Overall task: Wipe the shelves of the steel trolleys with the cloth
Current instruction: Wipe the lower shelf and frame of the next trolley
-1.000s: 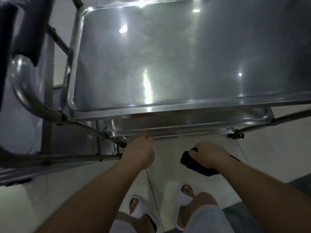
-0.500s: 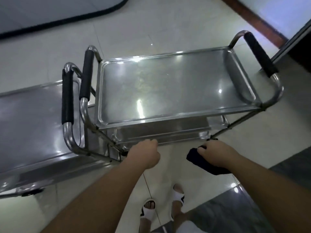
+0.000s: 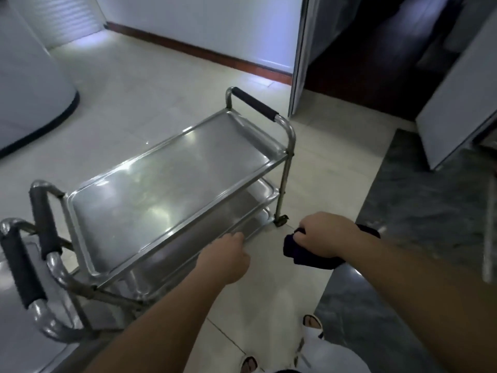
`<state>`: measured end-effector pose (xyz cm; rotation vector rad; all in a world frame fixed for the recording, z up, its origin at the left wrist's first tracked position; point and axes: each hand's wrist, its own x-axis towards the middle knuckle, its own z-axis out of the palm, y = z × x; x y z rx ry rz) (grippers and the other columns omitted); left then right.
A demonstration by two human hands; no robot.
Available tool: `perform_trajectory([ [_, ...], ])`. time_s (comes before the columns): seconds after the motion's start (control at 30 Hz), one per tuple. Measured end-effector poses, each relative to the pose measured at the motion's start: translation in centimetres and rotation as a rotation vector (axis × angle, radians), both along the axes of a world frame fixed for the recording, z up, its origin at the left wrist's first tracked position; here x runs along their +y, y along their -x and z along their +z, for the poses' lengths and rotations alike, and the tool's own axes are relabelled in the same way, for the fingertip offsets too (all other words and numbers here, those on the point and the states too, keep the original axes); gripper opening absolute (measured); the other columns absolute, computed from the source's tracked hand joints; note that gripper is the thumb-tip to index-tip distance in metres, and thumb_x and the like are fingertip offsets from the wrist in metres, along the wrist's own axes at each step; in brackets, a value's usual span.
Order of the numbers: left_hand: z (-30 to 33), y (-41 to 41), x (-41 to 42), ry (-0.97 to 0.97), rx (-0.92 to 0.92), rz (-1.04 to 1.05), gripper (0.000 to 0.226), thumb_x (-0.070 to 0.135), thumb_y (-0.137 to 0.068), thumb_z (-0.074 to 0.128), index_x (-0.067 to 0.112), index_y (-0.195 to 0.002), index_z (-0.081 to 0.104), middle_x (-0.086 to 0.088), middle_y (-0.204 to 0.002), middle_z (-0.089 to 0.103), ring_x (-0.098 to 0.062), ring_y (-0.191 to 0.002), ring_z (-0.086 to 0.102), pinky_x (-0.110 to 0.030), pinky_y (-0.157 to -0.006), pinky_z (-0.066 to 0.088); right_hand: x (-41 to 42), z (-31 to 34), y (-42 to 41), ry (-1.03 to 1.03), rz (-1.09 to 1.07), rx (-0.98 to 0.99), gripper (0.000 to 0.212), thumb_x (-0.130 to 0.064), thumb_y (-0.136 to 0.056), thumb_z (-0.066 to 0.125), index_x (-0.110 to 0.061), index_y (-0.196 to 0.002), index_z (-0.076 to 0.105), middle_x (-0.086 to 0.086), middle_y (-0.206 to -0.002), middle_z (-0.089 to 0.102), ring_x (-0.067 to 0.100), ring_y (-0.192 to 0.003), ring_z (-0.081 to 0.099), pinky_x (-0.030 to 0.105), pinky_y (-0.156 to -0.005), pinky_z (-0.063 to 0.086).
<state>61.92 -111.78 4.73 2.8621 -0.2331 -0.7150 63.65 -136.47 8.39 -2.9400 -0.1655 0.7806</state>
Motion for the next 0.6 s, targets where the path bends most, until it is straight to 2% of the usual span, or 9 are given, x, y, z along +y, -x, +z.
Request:
perform_trajectory([
  [0.13, 1.3, -1.6, -6.7, -0.031, -0.028, -0.069, 0.029, 0.036, -0.097, 0.046, 0.023, -0.122, 0.053, -0.004, -0.13, 0.059, -0.031, -0.118, 0.061, -0.042, -0.091, 0.05, -6.7, 0.7, 0.3, -0.027, -0.087, -0.017, 0.045, -0.052, -0.102, 0.039, -0.018, -0.09, 0.067, -0.001, -0.085, 0.064, 0.018, -0.077, 0.061, 0.033, -0.062, 0.044],
  [0.23, 1.8, -3.4, -13.1, -0.03, -0.01, -0.11, 0.037, 0.036, -0.097, 0.046, 0.025, -0.132, 0.052, -0.004, -0.135, 0.059, -0.03, -0.122, 0.059, -0.042, -0.095, 0.048, -12.5, 0.9, -0.2, -0.047, -0.132, -0.026, 0.046, -0.051, -0.103, 0.039, -0.016, -0.094, 0.068, 0.0, -0.088, 0.065, 0.019, -0.08, 0.062, 0.034, -0.066, 0.047],
  [0.4, 2.7, -6.6, -25.6, 0.0, -0.011, -0.132, 0.039, 0.034, -0.099, 0.048, 0.022, -0.136, 0.054, -0.007, -0.138, 0.059, -0.031, -0.124, 0.06, -0.042, -0.102, 0.051, -23.9, 1.8, -1.4, -0.024, -0.158, -0.008, 0.045, -0.051, -0.104, 0.037, -0.016, -0.098, 0.065, -0.002, -0.086, 0.06, 0.016, -0.075, 0.056, 0.031, -0.059, 0.039],
  [0.5, 3.5, -7.8, -32.2, 0.035, -0.018, -0.14, 0.046, 0.038, -0.101, 0.05, 0.023, -0.144, 0.051, -0.005, -0.143, 0.058, -0.03, -0.129, 0.057, -0.047, -0.108, 0.049, -30.8, 2.2, -2.2, -0.014, -0.197, 0.015, 0.043, -0.049, -0.104, 0.038, -0.017, -0.09, 0.062, -0.002, -0.083, 0.059, 0.014, -0.073, 0.055, 0.03, -0.058, 0.038],
  [0.6, 4.2, -9.5, -36.9, 0.056, -0.009, -0.142, 0.05, 0.038, -0.101, 0.049, 0.024, -0.149, 0.048, -0.005, -0.146, 0.056, -0.028, -0.13, 0.057, -0.046, -0.108, 0.049, -36.3, 2.6, -3.6, -0.014, -0.25, 0.012, 0.04, -0.047, -0.103, 0.039, -0.021, -0.076, 0.053, -0.002, -0.079, 0.058, 0.015, -0.071, 0.054, 0.033, -0.067, 0.046],
])
